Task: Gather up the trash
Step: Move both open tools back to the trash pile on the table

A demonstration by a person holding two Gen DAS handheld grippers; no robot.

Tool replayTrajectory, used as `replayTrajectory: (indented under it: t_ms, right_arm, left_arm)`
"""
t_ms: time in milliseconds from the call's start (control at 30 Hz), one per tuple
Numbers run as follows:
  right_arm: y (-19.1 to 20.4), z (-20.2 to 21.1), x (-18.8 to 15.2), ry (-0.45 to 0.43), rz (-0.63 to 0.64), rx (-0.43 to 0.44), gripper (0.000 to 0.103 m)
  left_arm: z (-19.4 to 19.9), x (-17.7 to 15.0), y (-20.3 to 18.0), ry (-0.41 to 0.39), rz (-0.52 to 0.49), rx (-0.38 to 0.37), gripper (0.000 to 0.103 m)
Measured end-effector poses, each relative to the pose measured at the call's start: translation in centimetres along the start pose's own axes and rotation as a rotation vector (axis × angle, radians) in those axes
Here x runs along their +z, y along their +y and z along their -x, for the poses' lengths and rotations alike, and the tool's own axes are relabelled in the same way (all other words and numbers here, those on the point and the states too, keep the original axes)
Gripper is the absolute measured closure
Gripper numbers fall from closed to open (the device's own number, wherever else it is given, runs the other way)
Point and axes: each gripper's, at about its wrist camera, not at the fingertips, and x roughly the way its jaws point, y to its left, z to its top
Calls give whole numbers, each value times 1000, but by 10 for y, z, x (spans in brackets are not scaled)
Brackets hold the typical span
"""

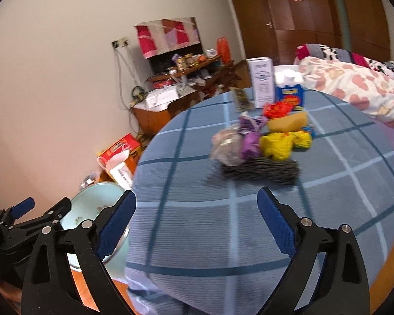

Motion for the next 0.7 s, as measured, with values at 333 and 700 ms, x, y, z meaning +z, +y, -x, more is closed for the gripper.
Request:
replayTrajectory:
  t_ms: [333,700]
  right_arm:
    - [-35,24,1,-53,-25,-84,12]
    - [-67,37,4,-95,-58,-162,12]
  left_arm:
    - [13,5,-48,-12,-64,-91,6]
    - [24,14,-98,-39,-144,-164,6]
